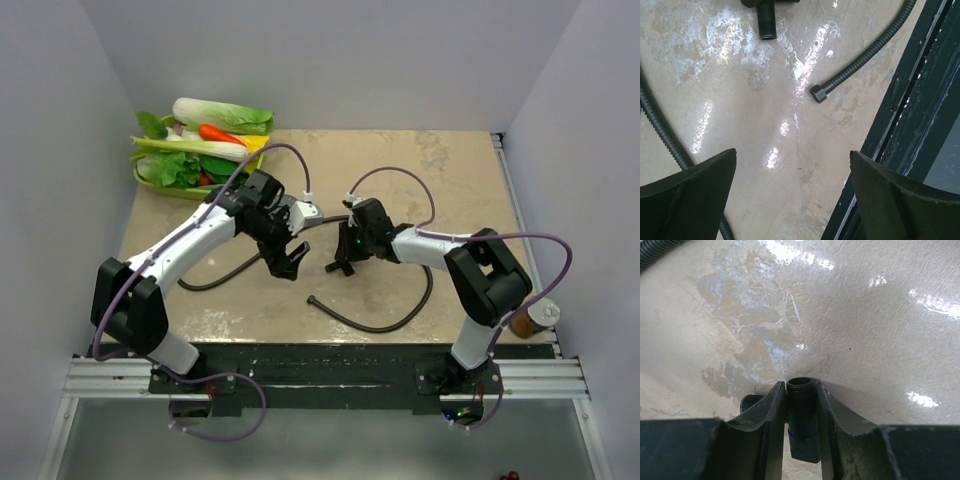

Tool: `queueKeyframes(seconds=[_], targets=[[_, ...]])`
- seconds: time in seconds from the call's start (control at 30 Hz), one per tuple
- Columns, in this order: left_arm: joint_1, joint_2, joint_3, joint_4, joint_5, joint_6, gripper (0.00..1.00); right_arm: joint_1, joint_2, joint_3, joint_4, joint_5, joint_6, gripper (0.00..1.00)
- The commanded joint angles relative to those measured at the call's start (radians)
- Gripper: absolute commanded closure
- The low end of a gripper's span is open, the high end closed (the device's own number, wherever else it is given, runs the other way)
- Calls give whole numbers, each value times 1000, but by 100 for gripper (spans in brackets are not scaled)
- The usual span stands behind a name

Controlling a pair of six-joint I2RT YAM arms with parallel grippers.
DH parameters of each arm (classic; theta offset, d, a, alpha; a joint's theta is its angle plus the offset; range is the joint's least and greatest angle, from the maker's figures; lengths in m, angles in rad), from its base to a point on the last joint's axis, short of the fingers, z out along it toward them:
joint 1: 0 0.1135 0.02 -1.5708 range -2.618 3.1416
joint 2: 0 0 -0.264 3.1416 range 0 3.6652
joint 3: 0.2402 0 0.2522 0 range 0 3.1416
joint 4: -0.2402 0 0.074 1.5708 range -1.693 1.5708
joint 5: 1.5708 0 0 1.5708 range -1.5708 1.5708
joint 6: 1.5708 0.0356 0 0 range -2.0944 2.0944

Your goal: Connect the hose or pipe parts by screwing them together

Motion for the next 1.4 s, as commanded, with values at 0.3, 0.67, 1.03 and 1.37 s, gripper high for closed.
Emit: queueKeyframes(seconds=[0.3, 0.67, 1.03, 1.37], targets=[[-130, 47, -42, 191, -12, 75, 1, -1, -235, -119, 111, -87, 226, 100], [-187, -25, -79, 342, -41, -3, 7, 2, -323, -177, 258, -185, 375, 100], [-193, -15, -83, 339, -40, -8, 26, 13, -378, -156, 229, -185, 384, 100], [-198, 10, -46, 331, -38, -17, 46, 40, -393, -147, 250, -194, 401, 100]])
